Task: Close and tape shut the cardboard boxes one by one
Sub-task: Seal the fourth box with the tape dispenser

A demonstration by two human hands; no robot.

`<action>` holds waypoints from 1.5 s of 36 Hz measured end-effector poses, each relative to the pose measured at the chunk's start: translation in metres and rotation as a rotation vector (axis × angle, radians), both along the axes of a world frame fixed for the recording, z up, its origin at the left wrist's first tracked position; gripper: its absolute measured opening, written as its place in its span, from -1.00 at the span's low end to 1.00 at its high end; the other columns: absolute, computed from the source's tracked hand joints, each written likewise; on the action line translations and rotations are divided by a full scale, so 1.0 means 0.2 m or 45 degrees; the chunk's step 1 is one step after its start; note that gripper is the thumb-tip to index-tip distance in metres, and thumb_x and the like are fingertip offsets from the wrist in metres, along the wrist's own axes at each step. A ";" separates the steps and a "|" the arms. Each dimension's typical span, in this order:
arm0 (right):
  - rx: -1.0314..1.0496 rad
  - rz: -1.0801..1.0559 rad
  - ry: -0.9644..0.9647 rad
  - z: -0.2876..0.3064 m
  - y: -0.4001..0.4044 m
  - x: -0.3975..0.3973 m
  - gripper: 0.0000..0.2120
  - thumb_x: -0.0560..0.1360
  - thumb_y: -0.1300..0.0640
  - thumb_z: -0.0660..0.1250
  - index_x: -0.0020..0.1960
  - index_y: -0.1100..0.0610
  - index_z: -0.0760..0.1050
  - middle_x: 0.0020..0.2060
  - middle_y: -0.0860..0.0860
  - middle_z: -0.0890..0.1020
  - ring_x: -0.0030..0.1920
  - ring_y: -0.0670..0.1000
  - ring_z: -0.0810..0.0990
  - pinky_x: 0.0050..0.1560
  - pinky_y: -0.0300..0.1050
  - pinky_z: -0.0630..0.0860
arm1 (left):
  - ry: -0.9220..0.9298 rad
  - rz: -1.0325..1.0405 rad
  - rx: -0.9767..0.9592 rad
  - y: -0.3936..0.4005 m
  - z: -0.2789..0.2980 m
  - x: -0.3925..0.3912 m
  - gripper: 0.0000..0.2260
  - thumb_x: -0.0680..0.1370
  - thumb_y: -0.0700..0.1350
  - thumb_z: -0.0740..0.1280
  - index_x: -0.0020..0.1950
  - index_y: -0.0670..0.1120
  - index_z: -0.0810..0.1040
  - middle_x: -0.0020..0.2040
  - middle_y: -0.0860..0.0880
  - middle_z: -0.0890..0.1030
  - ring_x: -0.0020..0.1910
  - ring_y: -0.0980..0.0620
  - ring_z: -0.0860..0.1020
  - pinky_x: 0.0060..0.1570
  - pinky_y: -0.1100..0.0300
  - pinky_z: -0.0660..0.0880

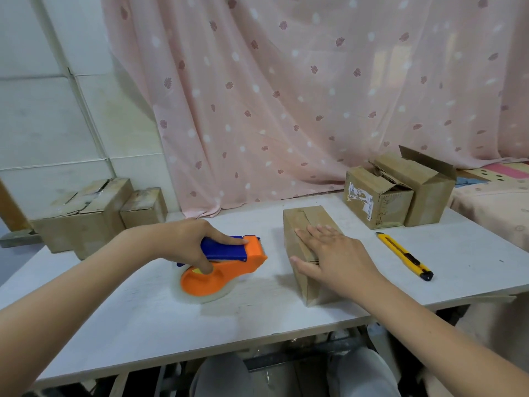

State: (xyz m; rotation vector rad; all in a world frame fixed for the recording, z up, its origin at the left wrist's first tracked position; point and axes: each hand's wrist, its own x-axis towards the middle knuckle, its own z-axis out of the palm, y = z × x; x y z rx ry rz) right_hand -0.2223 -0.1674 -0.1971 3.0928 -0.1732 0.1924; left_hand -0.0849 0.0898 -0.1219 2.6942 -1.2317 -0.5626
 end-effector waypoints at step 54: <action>0.013 0.000 0.036 0.03 0.03 -0.01 0.03 0.25 -0.48 -0.44 0.64 -0.10 -0.03 0.61 -0.01 0.11 0.61 0.01 0.04 0.53 -0.14 0.05 | 0.294 0.826 -0.569 -0.32 -0.18 0.15 -0.75 0.36 -0.05 0.50 0.02 -0.03 0.70 -0.21 -0.08 0.63 -0.30 -0.05 0.56 -0.23 0.18 0.52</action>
